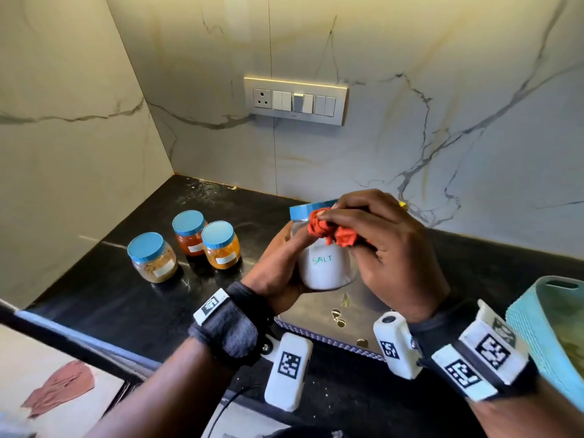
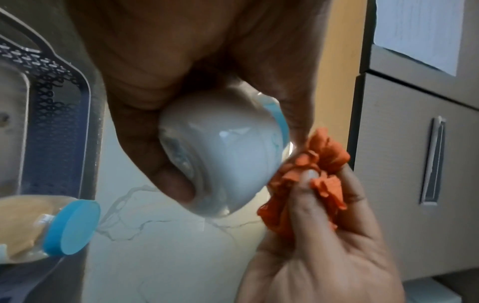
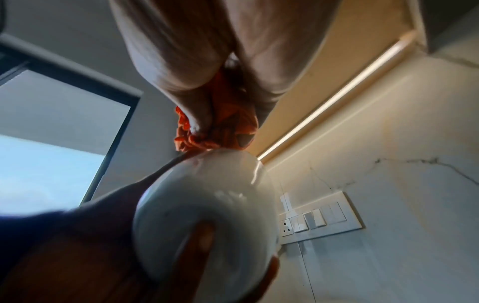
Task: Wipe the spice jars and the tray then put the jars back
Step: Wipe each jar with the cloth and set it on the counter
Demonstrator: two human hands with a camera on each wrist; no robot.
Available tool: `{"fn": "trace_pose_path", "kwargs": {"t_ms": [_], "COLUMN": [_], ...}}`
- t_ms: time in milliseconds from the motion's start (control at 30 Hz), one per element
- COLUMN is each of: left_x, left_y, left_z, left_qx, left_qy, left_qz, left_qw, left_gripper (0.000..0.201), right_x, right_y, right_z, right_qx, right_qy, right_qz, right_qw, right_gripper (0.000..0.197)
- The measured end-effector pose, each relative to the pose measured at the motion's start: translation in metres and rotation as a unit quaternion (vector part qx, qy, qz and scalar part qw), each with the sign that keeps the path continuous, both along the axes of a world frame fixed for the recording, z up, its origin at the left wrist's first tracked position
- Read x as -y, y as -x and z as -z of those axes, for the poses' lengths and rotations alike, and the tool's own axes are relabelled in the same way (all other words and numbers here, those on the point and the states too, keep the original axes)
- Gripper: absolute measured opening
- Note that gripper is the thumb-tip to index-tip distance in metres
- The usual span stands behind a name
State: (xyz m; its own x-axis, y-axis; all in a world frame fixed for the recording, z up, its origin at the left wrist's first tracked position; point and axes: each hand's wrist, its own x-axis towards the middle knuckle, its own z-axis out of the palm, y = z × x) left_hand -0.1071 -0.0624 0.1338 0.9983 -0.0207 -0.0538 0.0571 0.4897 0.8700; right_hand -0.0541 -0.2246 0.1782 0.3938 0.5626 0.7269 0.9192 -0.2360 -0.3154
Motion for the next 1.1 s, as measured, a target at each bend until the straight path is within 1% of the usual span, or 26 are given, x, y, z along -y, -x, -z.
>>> {"fn": "trace_pose_path", "kwargs": {"t_ms": [33,133,200,267,333,400,467,500,567,633,667,700,767,833,900,967,1033,1100], "left_x": [-0.002,-0.012,-0.016,-0.016,-0.013,-0.009,-0.01,-0.012,-0.018,-0.022,-0.023,-0.021,-0.018,-0.015,-0.015,-0.019,-0.024,-0.028], "left_y": [-0.001,-0.002,-0.001,0.0,0.002,0.004,0.004,0.003,0.004,0.006,0.006,0.007,0.007,0.006,0.004,0.002,-0.001,-0.001], "left_z": [-0.002,-0.007,-0.009,-0.008,-0.008,-0.01,-0.011,-0.011,-0.009,-0.008,-0.007,-0.006,-0.005,-0.007,-0.007,-0.008,-0.008,-0.009], "left_qx": [-0.014,-0.03,-0.021,-0.014,-0.005,-0.017,-0.019,-0.014,-0.011,-0.007,-0.008,-0.007,0.001,0.012,0.014,0.0,-0.03,-0.047], "left_qy": [0.004,0.015,0.006,-0.009,-0.01,-0.008,0.003,0.007,0.014,0.011,0.008,0.008,0.006,0.009,0.017,0.015,0.019,0.025], "left_qz": [-0.011,-0.027,-0.049,-0.055,-0.045,-0.047,-0.047,-0.045,-0.04,-0.031,-0.028,-0.026,-0.028,-0.031,-0.033,-0.04,-0.043,-0.051], "left_qw": [1.0,0.999,0.999,0.998,0.999,0.999,0.999,0.999,0.999,0.999,1.0,1.0,1.0,0.999,0.999,0.999,0.998,0.997], "left_gripper": [0.055,0.069,0.066,0.059,0.056,0.056,0.057,0.058,0.062,0.062,0.06,0.057,0.05,0.044,0.044,0.051,0.063,0.072], "right_x": [-0.001,0.003,0.007,0.009,0.004,-0.002,-0.007,-0.008,-0.004,0.003,0.005,0.005,-0.001,-0.009,-0.013,-0.011,-0.004,0.0], "right_y": [0.003,0.019,0.028,0.026,0.014,0.0,0.0,0.005,0.021,0.032,0.032,0.027,0.011,-0.006,-0.012,-0.004,0.014,0.029], "right_z": [0.002,0.015,0.025,0.025,0.019,0.008,0.003,0.005,0.017,0.027,0.028,0.025,0.014,-0.001,-0.009,-0.003,0.013,0.028], "right_qx": [0.024,0.1,0.148,0.167,0.137,0.086,0.055,0.056,0.085,0.123,0.125,0.112,0.06,0.005,-0.015,-0.005,0.022,0.064], "right_qy": [0.033,0.124,0.159,0.158,0.117,0.057,0.026,0.029,0.068,0.106,0.107,0.095,0.041,-0.01,-0.031,-0.006,0.037,0.074], "right_qz": [0.003,0.001,-0.015,-0.017,0.008,0.046,0.062,0.056,0.022,-0.014,-0.02,-0.019,0.007,0.033,0.036,0.03,0.029,0.024], "right_qw": [0.999,0.987,0.976,0.973,0.984,0.994,0.996,0.996,0.994,0.987,0.986,0.989,0.997,0.999,0.999,1.0,0.999,0.995], "right_gripper": [0.038,0.03,0.027,0.028,0.029,0.035,0.035,0.034,0.035,0.035,0.034,0.033,0.031,0.036,0.036,0.038,0.039,0.033]}}
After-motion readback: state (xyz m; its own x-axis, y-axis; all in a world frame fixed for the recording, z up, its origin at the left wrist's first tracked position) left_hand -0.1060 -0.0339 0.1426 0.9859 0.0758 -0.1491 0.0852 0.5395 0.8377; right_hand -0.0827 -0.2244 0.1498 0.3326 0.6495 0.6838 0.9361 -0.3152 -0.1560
